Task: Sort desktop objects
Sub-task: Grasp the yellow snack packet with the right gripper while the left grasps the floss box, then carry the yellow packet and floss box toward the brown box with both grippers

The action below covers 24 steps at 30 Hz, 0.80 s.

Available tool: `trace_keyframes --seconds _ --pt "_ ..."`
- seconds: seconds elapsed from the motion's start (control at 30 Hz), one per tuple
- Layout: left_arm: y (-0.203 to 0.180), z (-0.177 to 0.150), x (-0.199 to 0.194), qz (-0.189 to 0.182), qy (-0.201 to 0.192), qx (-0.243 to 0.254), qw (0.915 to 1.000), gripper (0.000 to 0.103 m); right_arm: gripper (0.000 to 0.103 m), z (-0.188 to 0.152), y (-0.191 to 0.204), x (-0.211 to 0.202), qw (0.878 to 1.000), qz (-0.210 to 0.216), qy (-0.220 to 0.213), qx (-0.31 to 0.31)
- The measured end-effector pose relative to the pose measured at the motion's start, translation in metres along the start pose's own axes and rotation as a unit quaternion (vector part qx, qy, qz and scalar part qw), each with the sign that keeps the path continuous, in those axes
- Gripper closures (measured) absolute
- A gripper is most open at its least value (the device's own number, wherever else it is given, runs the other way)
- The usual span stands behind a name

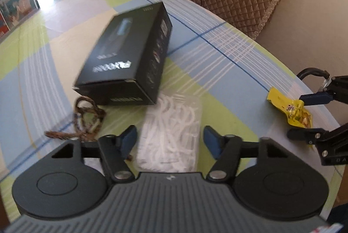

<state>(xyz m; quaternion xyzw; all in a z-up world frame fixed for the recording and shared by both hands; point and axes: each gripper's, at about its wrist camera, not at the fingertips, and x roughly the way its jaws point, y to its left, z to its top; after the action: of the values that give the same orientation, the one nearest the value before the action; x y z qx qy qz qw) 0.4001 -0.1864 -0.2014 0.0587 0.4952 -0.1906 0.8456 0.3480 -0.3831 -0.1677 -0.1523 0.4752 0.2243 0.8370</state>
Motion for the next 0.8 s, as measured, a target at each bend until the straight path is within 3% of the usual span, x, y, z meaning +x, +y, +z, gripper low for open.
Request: trace_keyframes --seconds 0.17,0.33,0.5,0.67,0.8 --pt "-0.007 -0.014 -0.007 0.000 0.001 0.012 0.9999 0.051 0.046 0.001 0.000 0.000 1.000 0.002 -0.001 0.003" --pt "-0.012 -0.050 -0.029 0.002 0.008 0.014 0.9999 0.051 0.046 0.000 0.003 -0.001 1.000 0.009 -0.003 0.001" --pt "0.004 -0.085 -0.057 0.030 0.017 -0.038 0.9987 0.050 0.046 0.000 0.011 0.000 1.000 0.021 -0.004 -0.009" --pt "0.018 -0.087 -0.066 0.039 0.017 -0.080 0.9959 0.049 0.038 0.003 0.014 0.004 0.999 0.037 0.000 -0.005" --pt "0.020 -0.077 -0.059 0.046 0.009 -0.080 0.9957 0.042 0.034 0.004 0.011 0.010 0.999 0.045 0.000 0.021"
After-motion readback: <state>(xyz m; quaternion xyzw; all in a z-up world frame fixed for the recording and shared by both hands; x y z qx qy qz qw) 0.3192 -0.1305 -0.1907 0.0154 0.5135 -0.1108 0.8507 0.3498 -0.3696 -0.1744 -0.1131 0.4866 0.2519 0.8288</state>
